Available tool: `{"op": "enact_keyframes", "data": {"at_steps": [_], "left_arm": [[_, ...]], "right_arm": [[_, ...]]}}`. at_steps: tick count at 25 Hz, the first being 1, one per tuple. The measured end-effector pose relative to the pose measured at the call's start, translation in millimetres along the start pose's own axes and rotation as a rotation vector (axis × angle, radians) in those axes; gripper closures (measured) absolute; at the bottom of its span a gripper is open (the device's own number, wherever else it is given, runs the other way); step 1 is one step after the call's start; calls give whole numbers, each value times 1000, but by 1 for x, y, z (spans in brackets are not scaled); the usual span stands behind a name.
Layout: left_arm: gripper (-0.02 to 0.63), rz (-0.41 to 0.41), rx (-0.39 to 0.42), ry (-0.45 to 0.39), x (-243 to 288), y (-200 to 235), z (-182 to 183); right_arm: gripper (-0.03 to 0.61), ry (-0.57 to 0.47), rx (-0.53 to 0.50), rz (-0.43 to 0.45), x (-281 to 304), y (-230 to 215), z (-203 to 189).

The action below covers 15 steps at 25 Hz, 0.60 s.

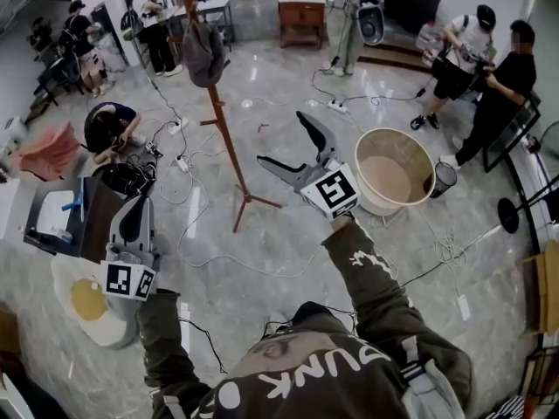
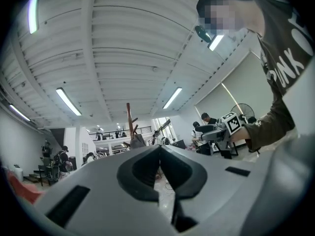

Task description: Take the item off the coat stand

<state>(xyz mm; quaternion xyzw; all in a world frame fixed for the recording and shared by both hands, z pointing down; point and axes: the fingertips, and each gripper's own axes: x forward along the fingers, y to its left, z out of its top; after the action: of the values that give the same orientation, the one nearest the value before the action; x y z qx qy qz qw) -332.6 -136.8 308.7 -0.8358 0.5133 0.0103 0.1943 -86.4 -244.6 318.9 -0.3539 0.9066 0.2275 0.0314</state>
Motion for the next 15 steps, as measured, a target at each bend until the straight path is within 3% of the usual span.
{"op": "enact_keyframes", "data": {"at_steps": [7,15], "left_arm": [[609,16,4,11,41,27,-25],[609,82,22,43,118,41,-43]], "right_arm": [[104,-3,1,11,47,-35,-25],[106,-45,28,68,112,-108,-61]]}}
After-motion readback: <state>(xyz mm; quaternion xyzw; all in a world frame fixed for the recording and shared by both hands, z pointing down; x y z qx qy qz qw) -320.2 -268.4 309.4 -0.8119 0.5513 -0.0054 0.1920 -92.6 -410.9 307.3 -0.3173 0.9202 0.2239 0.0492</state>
